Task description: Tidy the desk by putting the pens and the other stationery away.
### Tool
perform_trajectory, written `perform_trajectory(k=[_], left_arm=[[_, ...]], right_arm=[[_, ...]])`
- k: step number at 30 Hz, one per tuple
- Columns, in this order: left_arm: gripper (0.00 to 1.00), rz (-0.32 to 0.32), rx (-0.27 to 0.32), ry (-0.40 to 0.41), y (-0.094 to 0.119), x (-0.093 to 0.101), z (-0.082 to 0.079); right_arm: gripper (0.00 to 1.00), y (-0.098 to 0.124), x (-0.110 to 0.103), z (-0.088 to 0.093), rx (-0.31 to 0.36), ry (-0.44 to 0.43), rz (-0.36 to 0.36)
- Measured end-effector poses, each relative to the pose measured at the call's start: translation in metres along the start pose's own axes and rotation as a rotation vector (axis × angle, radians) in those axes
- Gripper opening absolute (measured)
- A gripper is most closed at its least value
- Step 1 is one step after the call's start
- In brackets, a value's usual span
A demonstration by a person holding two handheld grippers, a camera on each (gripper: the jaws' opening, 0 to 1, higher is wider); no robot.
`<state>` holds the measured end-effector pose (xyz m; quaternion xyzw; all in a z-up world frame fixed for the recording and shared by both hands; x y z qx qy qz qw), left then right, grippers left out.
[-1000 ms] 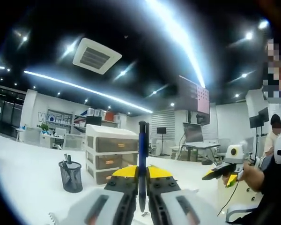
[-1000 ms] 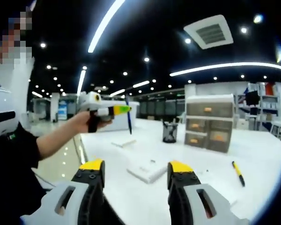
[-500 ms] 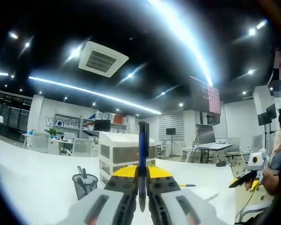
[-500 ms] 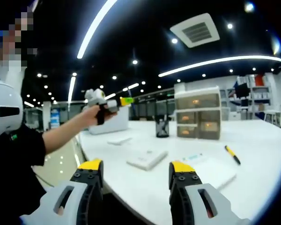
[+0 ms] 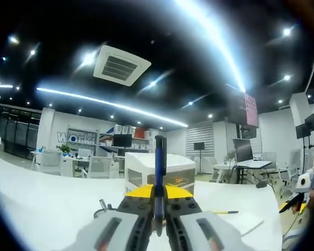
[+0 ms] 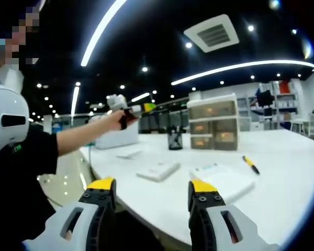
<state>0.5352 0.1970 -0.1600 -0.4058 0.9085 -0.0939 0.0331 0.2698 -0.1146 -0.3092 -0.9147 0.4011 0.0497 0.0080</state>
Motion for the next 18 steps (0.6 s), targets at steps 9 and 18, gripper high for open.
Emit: perform_trajectory(k=[9,18], left_arm=[[0.07,-0.057,-0.032,0.008,-0.028,-0.010,0.004],[0.07,-0.078,-0.077,-0.017,-0.062,-0.020,0.009]], right_arm=[[0.51,0.005,0.006,0.004,-0.002,-0.021,0.019],[0.50,0.011,0.009,0.002,0.006,-0.030,0.037]])
Point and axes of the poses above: the point that each gripper's makers call its tool centre point, and the gripper's own axes: y roughly backward along the fingers, x roughly to its right, z roughly out of its underside, the point moved 4 cm from there along y, roughly backward along the fingers, and after that the axes turned 4 degrees about z, right-handed, at the moved point
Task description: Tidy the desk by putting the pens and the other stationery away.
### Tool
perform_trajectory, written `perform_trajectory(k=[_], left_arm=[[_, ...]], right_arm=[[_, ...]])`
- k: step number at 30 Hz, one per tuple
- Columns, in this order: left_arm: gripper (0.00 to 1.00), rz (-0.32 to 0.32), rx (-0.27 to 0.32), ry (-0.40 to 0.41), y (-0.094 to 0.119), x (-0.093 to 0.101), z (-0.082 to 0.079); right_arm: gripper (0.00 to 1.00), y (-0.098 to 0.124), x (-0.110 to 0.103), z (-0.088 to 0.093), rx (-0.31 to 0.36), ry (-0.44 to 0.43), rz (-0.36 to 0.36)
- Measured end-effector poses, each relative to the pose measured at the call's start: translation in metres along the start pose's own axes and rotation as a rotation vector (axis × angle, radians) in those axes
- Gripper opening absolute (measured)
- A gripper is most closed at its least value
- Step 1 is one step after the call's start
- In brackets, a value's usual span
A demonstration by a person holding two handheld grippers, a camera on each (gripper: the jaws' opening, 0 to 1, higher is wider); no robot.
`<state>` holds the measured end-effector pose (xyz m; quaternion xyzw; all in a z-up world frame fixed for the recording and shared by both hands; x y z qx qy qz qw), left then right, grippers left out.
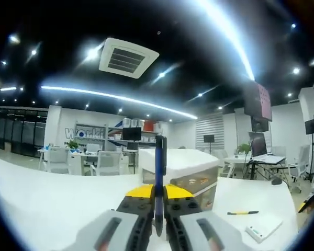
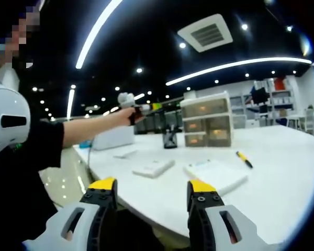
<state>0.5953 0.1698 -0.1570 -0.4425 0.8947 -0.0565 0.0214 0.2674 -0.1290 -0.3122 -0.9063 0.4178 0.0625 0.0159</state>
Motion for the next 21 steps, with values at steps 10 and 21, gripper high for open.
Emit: perform_trajectory(k=[10,21], left_arm=[[0.07,-0.059,-0.029,-0.043,-0.025,-0.024,0.009],[0.07,-0.113,-0.046,-0.074,-0.041,-0.037,0.022]], right_arm=[[0.50,0.007,0.006,0.001,0.000,-0.011,0.019],[0.50,0.008,0.010,0.004,0.002,-0.023,0.020]])
Point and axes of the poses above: the point that each gripper's makers call its tool centre point, and the gripper's own axes: y roughly backward along the fingers, x roughly to its right, z roughly out of its underside, the point moved 4 cm from there along y, roughly backward along the fingers, and after that the axes turned 4 degrees about z, right-handed, at the moved point
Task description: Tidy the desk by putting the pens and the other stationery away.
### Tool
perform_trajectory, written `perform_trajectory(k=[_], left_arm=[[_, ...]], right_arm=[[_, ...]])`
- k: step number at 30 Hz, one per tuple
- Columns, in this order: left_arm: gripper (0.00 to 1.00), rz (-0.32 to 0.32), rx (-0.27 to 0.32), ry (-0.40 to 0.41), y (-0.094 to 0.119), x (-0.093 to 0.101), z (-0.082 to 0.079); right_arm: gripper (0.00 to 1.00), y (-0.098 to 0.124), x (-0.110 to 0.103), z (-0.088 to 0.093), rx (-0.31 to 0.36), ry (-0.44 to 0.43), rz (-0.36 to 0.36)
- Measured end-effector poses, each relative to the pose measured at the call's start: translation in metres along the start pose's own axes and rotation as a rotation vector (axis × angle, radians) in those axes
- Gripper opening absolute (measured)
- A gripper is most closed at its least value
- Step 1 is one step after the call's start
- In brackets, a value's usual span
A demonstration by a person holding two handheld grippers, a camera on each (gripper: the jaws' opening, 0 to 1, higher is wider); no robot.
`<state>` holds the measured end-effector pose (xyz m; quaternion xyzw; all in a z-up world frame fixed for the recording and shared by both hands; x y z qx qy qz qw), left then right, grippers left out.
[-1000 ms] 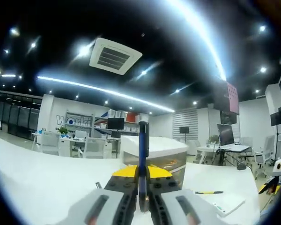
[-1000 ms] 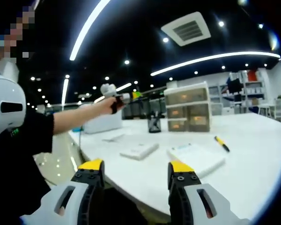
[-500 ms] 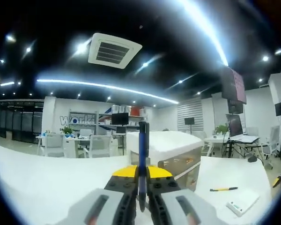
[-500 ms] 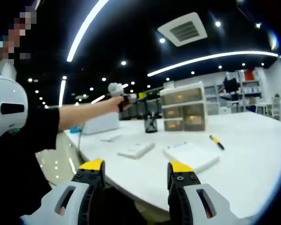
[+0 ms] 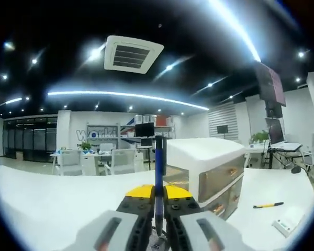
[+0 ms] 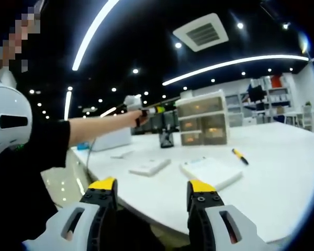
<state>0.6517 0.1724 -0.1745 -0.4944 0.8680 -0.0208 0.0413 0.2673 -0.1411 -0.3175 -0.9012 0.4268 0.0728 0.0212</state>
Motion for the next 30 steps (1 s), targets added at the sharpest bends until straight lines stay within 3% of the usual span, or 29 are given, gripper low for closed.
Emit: perform_trajectory(k=[17,26,30], left_arm=[[0.07,-0.054,-0.048,-0.069,-0.012,-0.004,0.015],[0.07,-0.075,-0.078,-0.032,-0.013,-0.023,0.024],[0.07,-0.071,-0.090,-0.039,-0.010,-0.019,0.028]], right_arm=[[0.50,0.000,0.002,-0.001,0.000,-0.004,0.008],[0.49,-0.001,0.001,-0.003,0.001,-0.004,0.007],[0.49,-0.003,0.000,-0.002,-0.004,-0.005,0.004]])
Point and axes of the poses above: the point that each gripper's makers call its tool centre point, and the gripper's own axes: y roughly backward along the fingers, x roughly to its right, z roughly out of its underside, the point moved 4 cm from there along y, roughly backward along the fingers, and after that the axes turned 4 degrees about z, right-handed, at the moved point
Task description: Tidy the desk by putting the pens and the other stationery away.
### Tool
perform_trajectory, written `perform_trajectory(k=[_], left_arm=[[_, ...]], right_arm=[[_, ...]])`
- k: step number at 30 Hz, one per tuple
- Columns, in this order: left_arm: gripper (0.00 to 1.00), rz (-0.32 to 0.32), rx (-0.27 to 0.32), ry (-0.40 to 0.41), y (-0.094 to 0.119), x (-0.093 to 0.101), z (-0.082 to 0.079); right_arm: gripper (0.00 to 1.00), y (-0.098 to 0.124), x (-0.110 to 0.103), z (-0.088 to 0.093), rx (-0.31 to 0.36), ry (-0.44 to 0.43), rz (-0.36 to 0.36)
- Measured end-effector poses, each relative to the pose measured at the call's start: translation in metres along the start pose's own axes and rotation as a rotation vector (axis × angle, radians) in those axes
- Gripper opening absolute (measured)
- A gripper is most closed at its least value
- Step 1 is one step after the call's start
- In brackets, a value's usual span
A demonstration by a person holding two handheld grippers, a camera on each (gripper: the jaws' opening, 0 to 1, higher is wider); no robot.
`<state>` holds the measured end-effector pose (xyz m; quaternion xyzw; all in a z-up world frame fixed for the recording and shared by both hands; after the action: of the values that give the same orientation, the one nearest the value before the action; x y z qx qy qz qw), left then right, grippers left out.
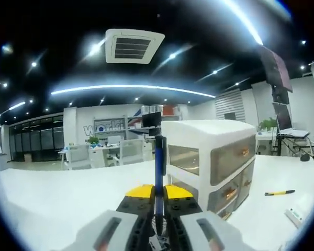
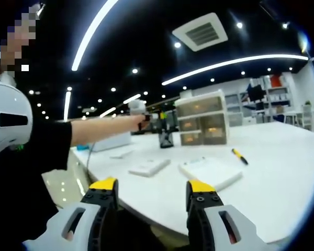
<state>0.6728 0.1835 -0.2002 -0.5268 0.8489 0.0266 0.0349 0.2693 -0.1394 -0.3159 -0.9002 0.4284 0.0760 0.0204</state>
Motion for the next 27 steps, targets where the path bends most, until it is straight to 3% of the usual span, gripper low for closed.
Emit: perform_trajectory(k=[5,8,12,23,27], left_arm=[[0.08,0.002,-0.030,0.043,-0.003,-0.007,0.006],[0.11,-0.001,-0.070,0.020,-0.001,-0.006,0.011],[0.19,0.000,-0.056,0.029,0.000,-0.004,0.010],[0.28,0.008,-0.011,0.001,0.038,0.017,-0.002],[0.37,0.017,0.010,0.004,0.054,0.025,-0.005]], right_arm=[[0.49,-0.001,-0.001,0.000,0.001,-0.001,-0.002],[0.49,-0.001,-0.002,-0.001,0.002,-0.003,-0.005],[0.49,-0.002,-0.004,-0.001,0.002,-0.006,-0.011],[0.49,-0.006,-0.012,-0.006,0.008,-0.003,-0.032],[0.49,-0.009,-0.016,-0.009,0.009,0.006,-0.039]])
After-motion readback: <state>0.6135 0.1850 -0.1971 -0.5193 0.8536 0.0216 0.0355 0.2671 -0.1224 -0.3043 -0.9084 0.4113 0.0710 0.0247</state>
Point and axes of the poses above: the point that each gripper's makers call its tool centre point, and the gripper's own axes: y roughly backward along the fingers, x roughly to its right, z roughly out of its underside, the point moved 4 cm from there along y, roughly backward along the fingers, and after that the axes turned 4 degrees about z, right-handed, at the moved point
